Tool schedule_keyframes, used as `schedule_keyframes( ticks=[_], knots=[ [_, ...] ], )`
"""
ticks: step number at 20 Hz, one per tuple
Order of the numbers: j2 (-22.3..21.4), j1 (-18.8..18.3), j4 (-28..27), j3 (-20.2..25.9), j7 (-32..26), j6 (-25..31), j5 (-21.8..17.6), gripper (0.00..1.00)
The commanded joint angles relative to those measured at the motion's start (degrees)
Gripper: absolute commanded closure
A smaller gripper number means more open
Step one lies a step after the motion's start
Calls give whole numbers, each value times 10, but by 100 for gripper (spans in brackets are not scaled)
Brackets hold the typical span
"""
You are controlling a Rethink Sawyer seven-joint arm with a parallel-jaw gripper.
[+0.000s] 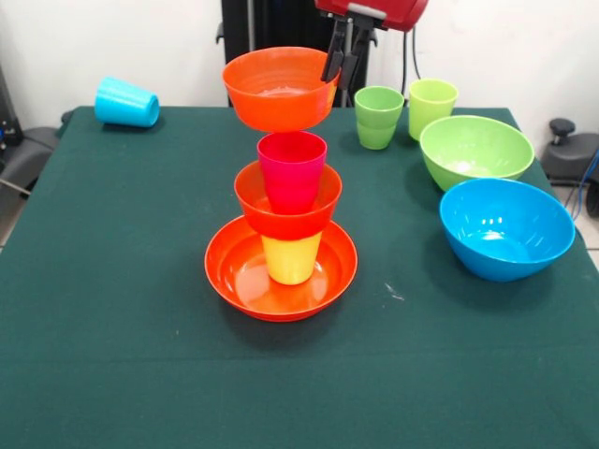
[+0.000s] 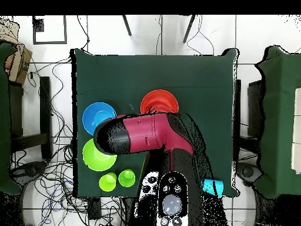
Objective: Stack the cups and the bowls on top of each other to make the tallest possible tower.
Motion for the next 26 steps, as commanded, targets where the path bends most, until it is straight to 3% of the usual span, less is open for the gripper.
schedule_keyframes(
  ticks=[1,26],
  knots=[
    [6,0,-16,20,28,15,2,100],
    [28,9,-35,17,42,4,-2,100]
  ],
)
